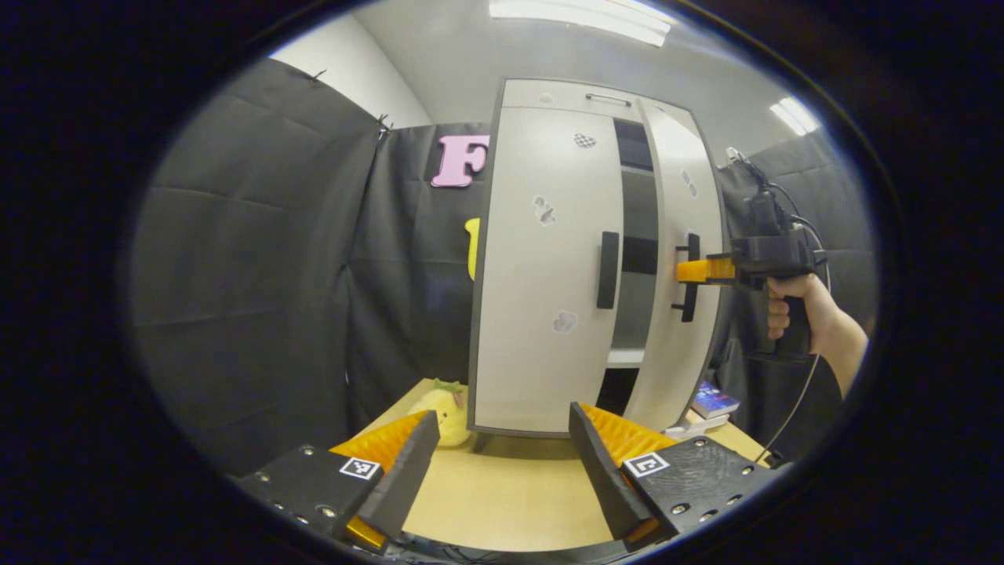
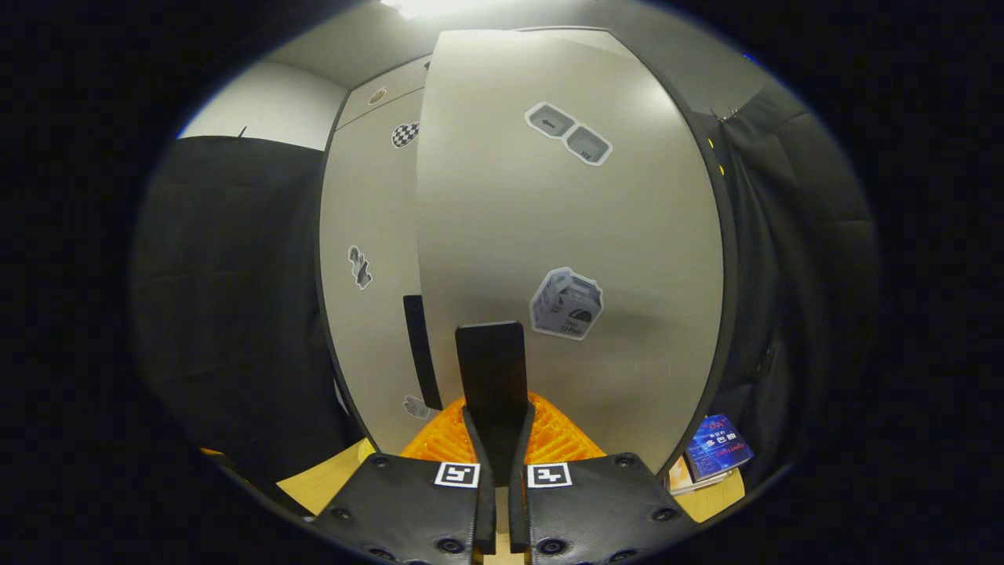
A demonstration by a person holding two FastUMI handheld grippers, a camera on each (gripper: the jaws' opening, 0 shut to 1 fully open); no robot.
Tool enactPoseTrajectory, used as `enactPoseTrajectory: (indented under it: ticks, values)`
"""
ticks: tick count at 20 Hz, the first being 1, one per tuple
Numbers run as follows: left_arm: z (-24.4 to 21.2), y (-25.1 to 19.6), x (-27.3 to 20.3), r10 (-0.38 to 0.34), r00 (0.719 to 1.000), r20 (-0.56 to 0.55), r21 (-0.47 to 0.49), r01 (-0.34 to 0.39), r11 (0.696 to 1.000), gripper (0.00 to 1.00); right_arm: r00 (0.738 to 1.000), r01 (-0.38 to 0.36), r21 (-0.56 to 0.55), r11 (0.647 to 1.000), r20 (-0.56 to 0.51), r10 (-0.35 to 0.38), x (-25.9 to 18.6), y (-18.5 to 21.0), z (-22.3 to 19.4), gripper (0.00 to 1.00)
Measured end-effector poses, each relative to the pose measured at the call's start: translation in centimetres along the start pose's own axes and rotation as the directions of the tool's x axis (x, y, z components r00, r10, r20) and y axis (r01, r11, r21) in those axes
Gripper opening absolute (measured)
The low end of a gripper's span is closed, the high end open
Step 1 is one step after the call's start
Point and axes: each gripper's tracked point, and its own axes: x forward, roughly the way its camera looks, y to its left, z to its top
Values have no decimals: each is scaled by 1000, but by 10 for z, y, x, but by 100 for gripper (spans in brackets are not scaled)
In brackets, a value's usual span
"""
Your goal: Open the right door of the double-door shoe cabinet with the right hand, and open the left door with the left hand.
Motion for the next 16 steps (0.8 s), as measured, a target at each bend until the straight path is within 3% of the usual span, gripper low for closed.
enactPoseTrajectory:
  ticks: [16]
  values:
    - [7,-44,30,-110,994,5,25,110,994,96,1000,8,-13,1000,1,-8,-66,-34,-4,8]
